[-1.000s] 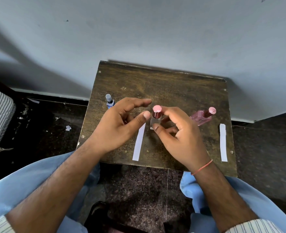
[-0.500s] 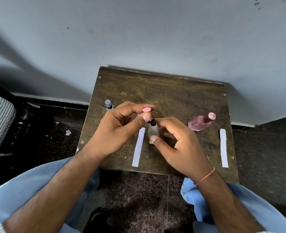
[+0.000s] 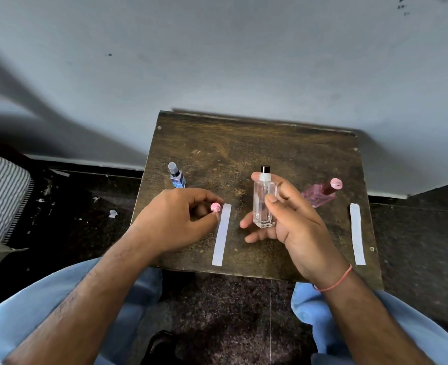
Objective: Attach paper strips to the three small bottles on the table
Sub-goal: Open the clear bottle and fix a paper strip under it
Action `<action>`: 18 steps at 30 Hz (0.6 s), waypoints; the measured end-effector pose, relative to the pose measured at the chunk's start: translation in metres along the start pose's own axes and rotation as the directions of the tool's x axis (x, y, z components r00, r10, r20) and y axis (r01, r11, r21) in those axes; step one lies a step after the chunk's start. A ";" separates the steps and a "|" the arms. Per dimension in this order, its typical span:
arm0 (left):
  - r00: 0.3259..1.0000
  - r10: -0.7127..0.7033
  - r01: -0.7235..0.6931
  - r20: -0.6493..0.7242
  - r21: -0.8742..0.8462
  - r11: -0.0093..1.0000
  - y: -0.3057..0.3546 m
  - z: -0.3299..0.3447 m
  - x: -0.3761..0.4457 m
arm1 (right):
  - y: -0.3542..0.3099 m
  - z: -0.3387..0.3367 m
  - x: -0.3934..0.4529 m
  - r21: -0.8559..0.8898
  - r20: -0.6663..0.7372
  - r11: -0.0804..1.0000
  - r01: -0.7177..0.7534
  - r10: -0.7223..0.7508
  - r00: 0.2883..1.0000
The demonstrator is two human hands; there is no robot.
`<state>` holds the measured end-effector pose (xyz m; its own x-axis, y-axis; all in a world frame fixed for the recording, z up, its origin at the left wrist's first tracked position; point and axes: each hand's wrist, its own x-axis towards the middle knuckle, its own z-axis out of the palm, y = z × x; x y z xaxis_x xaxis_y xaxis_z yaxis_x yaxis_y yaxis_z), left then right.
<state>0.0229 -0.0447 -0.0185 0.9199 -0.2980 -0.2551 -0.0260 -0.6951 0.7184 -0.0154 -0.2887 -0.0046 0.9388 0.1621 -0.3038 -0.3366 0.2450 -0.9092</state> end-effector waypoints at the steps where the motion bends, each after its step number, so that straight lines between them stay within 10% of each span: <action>1: 1.000 -0.022 0.022 0.011 0.015 1.000 -0.001 -0.001 0.000 | -0.001 0.000 0.000 0.013 -0.002 1.000 -0.004 0.004 1.000; 18: 0.995 -0.072 0.078 -0.071 0.100 0.992 0.016 -0.008 -0.003 | 0.001 0.000 0.002 0.143 0.034 0.986 -0.083 0.079 0.996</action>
<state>0.0229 -0.0491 -0.0009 0.9447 -0.2006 -0.2595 0.0071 -0.7785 0.6276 -0.0135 -0.2881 -0.0057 0.9062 0.2132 -0.3651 -0.4205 0.3645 -0.8309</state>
